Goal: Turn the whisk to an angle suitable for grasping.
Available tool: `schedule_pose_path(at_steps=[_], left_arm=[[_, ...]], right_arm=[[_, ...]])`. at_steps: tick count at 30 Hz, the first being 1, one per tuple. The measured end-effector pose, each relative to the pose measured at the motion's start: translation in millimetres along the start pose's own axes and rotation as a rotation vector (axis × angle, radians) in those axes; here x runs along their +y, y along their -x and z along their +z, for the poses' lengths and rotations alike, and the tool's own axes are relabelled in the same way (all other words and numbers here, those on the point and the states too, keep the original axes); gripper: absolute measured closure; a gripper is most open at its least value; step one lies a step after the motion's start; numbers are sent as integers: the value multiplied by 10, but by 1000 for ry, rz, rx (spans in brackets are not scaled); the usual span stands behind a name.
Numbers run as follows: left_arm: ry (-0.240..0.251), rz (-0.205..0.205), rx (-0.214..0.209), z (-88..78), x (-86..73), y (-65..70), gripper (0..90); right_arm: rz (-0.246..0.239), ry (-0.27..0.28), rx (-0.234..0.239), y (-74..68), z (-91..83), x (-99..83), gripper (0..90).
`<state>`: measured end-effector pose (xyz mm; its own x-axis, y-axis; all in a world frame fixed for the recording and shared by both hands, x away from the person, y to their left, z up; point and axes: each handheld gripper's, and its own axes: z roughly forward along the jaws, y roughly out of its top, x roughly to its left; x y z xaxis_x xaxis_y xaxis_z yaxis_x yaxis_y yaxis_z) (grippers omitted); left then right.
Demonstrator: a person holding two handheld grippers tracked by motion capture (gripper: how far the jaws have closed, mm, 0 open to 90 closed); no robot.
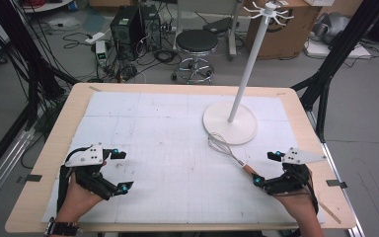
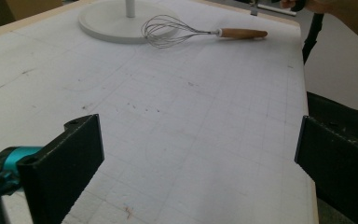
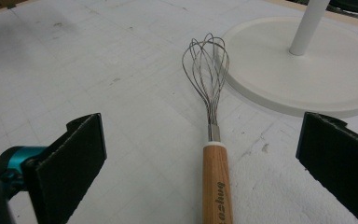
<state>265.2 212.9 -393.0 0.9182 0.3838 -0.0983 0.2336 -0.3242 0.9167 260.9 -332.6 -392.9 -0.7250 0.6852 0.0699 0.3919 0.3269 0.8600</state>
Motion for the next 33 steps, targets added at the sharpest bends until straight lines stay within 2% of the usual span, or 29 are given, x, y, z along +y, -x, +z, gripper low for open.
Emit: schedule_pose_path(at_steps=[7, 11, 15, 17, 20, 21, 22, 27, 28, 29, 30, 32, 33], left_arm=[[23, 2, 13, -26, 39, 32, 16], [37, -3, 13, -45, 48, 34, 17], [36, -6, 15, -40, 39, 28, 17], [36, -6, 15, -35, 32, 21, 17], [36, -9, 16, -28, 23, 14, 17], [31, -12, 18, -19, 20, 10, 17], [30, -9, 16, -10, 20, 4, 17], [26, -14, 10, 30, 9, -4, 16], [25, -14, 9, 38, 7, -6, 17], [22, -15, 8, 49, 4, -8, 16], [18, -14, 7, 60, 5, -10, 16], [15, -13, 2, 82, 9, -12, 16], [12, -12, 4, 93, 12, -12, 17]], right_arm=[[-12, -16, -15, -19, 27, 13, 2], [-10, -6, -24, -16, 9, 26, 2], [17, -2, -56, 25, -12, 29, 10], [15, -11, -79, 32, 1, 28, 12], [12, -24, -85, 40, 25, 21, 15], [11, -39, -81, 53, 60, 7, 50], [11, -42, -81, 57, 79, 0, 50], [5, -123, -91, 101, 241, -48, 70], [7, -143, -92, 121, 277, -59, 95], [14, -161, -89, 132, 292, -63, 162], [19, -181, -70, 152, 306, -68, 196], [42, -199, -52, 177, 328, -83, 227], [47, -198, -52, 184, 329, -95, 273]])
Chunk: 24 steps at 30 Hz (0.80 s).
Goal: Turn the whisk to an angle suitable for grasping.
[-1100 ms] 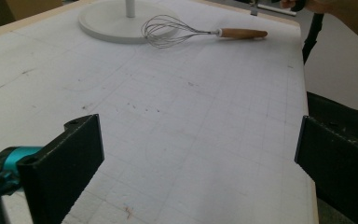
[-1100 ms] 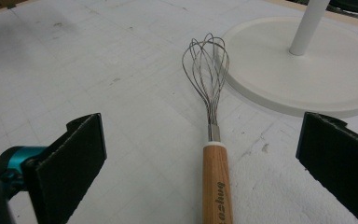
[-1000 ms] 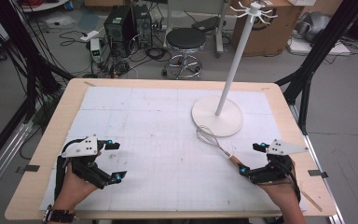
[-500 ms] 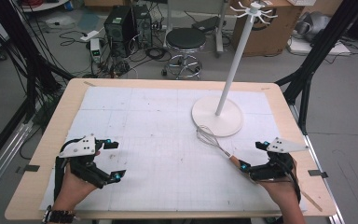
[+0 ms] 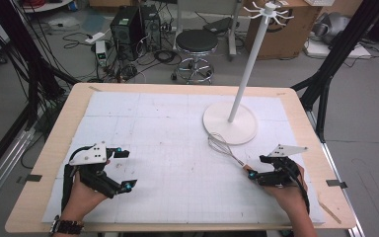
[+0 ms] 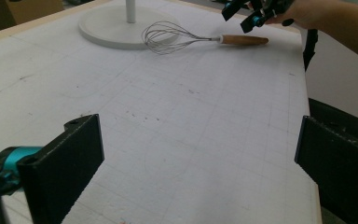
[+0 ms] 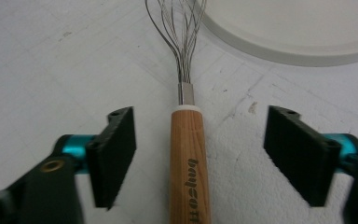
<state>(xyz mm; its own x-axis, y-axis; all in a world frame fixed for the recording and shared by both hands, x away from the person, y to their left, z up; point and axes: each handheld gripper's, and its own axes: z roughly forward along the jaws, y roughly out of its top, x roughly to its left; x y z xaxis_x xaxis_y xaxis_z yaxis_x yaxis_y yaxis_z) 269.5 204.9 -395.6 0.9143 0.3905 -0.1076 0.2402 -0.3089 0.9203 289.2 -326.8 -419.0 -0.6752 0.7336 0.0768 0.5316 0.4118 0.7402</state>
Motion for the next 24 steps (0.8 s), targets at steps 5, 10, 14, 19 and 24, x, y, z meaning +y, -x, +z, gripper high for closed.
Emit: schedule_pose_path(at_steps=[5, 10, 14, 19, 24], left_arm=[[-6, 2, -8, 48, 13, -4, 17], [-9, -2, -5, 72, 15, -20, 17], [-14, 0, -6, 70, 13, -13, 17], [-12, 0, -6, 59, 4, -7, 17], [-18, 2, -12, 76, 7, -4, 17]], right_arm=[[20, -29, -12, 18, 82, -56, 363], [9, -68, 4, 12, 154, -73, 459], [-23, -96, 16, -36, 185, -65, 511], [-65, -116, 9, -119, 208, -53, 537], [-67, -125, 15, -130, 222, -45, 574]])
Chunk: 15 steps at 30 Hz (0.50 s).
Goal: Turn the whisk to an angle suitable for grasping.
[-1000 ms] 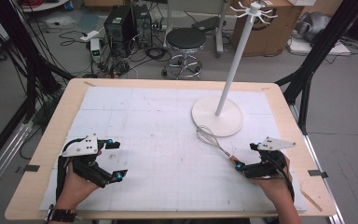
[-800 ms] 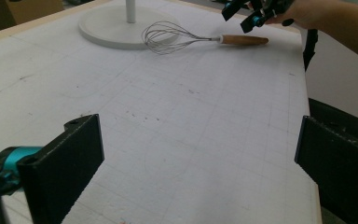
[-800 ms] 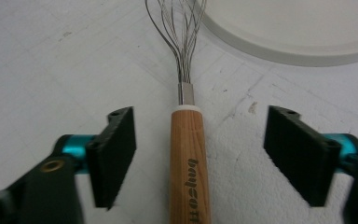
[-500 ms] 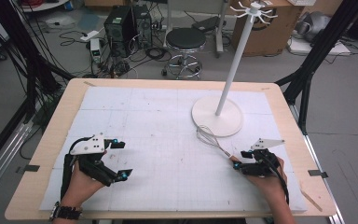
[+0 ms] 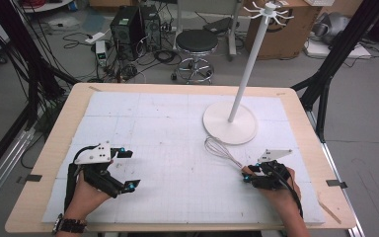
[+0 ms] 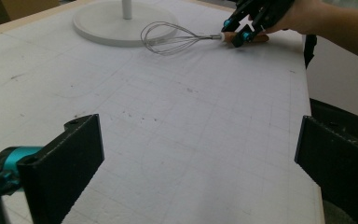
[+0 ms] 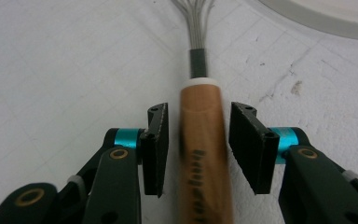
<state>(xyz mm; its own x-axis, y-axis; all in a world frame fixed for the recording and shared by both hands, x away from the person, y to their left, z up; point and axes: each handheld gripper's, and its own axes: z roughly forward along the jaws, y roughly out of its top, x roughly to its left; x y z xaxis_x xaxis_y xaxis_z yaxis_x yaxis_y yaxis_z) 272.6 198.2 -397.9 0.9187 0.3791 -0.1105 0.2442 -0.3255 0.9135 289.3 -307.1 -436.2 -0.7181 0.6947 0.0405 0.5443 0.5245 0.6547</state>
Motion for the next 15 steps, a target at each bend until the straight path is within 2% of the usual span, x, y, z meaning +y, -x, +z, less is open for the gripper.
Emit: schedule_pose_path(at_steps=[3, 6, 15], left_arm=[[0, -2, -3, 10, -2, 7, 17], [1, 0, -3, 8, -2, 9, 17], [-1, 6, -5, 12, 10, 11, 17]], right_arm=[[-7, -15, -4, -4, 25, 1, 604], [-30, -18, -2, -32, 23, 12, 680], [-39, -21, 14, -24, 15, 17, 698]])
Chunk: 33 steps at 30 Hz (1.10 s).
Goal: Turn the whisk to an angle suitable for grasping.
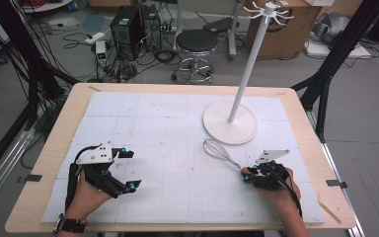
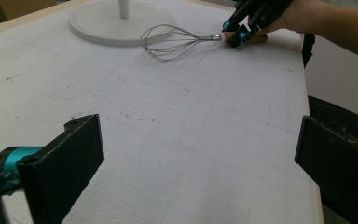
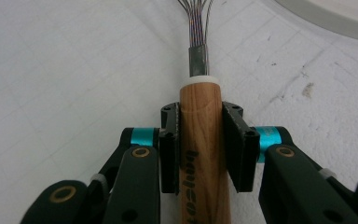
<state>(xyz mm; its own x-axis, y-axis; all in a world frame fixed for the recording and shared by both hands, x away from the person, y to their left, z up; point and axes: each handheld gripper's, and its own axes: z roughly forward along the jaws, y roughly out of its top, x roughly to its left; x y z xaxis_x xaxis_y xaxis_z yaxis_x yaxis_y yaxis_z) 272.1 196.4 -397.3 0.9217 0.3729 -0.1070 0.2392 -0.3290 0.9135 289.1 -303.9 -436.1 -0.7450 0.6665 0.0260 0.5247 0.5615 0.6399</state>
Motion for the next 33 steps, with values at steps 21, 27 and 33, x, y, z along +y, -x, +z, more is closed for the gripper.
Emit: schedule_pose_path(at_steps=[21, 27, 33], left_arm=[[12, 1, 4, -34, 7, 6, 17], [17, 1, 7, -26, 32, -11, 17], [10, 6, 5, 0, 38, -19, 17]], right_arm=[[-115, 39, 117, -441, 270, 268, 563], [-82, 49, 97, -354, 110, 83, 517], [-58, 48, 89, -264, 5, -76, 607]])
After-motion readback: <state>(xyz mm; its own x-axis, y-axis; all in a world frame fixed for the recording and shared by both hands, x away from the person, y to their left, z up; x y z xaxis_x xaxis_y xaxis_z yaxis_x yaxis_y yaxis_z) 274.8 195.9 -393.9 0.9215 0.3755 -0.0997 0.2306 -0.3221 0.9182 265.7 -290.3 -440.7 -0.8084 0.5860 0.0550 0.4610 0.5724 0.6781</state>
